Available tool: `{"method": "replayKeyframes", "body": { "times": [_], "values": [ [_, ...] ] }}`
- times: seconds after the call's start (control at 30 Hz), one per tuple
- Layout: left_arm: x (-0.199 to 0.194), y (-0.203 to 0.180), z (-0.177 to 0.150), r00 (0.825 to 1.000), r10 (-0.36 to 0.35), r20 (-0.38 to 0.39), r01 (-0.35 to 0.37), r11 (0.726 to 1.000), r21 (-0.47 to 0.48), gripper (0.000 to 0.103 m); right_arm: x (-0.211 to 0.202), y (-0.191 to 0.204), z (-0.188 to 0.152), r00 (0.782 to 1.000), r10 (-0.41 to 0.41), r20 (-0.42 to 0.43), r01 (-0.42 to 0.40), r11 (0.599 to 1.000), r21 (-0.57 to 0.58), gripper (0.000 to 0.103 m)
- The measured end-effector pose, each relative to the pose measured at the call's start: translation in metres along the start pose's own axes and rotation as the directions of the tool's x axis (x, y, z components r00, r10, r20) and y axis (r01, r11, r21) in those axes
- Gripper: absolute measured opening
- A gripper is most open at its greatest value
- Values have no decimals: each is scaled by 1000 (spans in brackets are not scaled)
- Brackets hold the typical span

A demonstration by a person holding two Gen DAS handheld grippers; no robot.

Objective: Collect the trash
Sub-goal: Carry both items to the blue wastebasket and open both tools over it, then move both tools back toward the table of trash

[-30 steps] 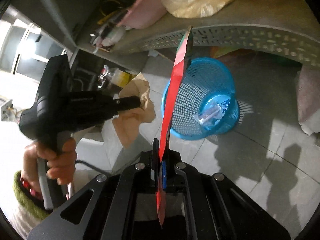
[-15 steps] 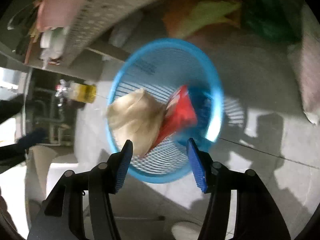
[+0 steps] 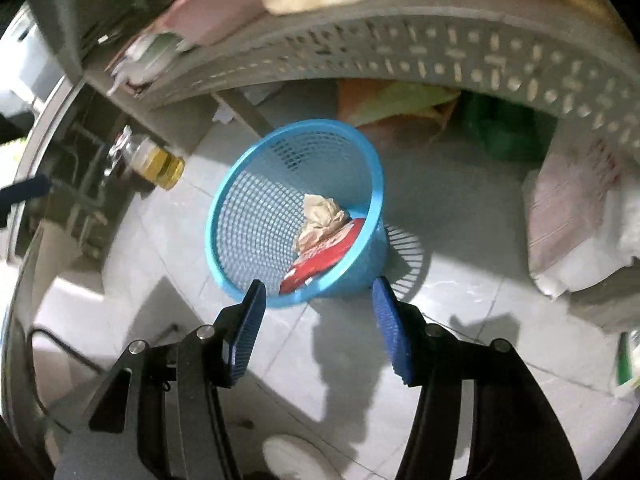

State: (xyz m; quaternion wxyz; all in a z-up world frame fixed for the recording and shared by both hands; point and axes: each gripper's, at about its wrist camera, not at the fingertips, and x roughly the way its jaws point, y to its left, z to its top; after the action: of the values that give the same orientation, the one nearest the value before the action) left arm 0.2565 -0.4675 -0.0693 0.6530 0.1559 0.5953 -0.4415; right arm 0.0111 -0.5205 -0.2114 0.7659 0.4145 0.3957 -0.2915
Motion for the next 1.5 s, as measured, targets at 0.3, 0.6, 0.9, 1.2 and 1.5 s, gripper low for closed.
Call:
{"method": "replayKeyframes", "body": {
  "times": [0.3,0.6,0.9,1.2,1.5],
  "values": [
    [-116,0,-76,990,-34,135,25,997,69,69,-98,44,-45,998,-9,64,22,977,-214,71],
    [-207,24,-176,937,29,349,-39,999,22,70,-187,105,-69,972,-38,234,137,897,-421,95],
    [-289,69,-286,841,150,520,-96,987,-130,70,-256,179,-107,928,-28,372,266,749,-606,96],
    [-330,116,-410,763,331,556,-172,932,-319,73,-286,249,-162,938,188,293,131,589,-797,96],
    [-337,136,-486,710,425,562,-240,896,-373,74,-287,314,-204,932,362,22,-164,477,-864,96]
  ]
}}
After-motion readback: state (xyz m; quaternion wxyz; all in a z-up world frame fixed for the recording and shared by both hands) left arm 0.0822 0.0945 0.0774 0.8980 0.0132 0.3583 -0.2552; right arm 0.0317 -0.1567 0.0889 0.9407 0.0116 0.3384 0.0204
